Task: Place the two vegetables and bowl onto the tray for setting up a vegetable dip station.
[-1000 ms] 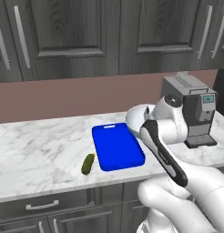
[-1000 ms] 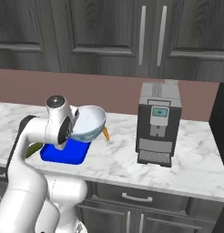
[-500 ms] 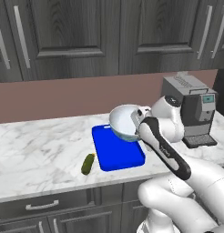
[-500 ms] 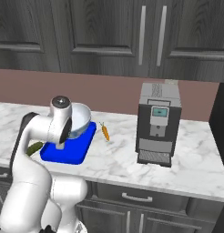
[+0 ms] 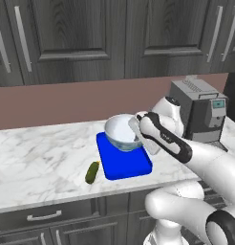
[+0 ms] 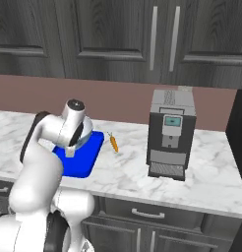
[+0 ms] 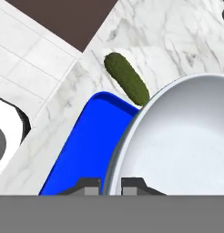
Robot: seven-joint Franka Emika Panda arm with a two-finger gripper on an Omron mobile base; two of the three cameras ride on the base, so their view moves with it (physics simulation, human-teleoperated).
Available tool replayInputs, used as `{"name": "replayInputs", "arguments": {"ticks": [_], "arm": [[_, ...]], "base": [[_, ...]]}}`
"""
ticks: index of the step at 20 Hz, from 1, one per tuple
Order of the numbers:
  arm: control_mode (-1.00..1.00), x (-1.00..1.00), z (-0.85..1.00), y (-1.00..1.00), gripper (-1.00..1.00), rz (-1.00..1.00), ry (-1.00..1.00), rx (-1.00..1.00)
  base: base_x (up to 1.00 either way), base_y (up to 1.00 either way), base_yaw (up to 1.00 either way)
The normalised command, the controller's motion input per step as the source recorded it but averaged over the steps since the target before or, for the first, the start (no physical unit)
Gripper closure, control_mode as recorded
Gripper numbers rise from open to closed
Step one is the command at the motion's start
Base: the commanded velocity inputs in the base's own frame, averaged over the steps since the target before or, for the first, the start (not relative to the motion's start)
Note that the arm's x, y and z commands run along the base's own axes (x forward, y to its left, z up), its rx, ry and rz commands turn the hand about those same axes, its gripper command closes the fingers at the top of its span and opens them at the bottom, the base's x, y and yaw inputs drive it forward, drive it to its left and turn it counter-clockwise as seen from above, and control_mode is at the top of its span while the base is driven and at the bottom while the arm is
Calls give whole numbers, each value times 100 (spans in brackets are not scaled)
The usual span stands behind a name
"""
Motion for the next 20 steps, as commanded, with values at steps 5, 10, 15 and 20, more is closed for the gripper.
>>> {"name": "replayInputs", "arguments": {"ticks": [5,10,15,20], "arm": [[-100,32,-5,1,100,9,4,1],[-100,28,-6,1,100,10,0,2],[-100,29,-15,2,100,7,0,0],[-100,32,-15,0,100,1,0,0]], "base": [[0,0,0],[0,0,0],[0,0,0],[0,0,0]]}}
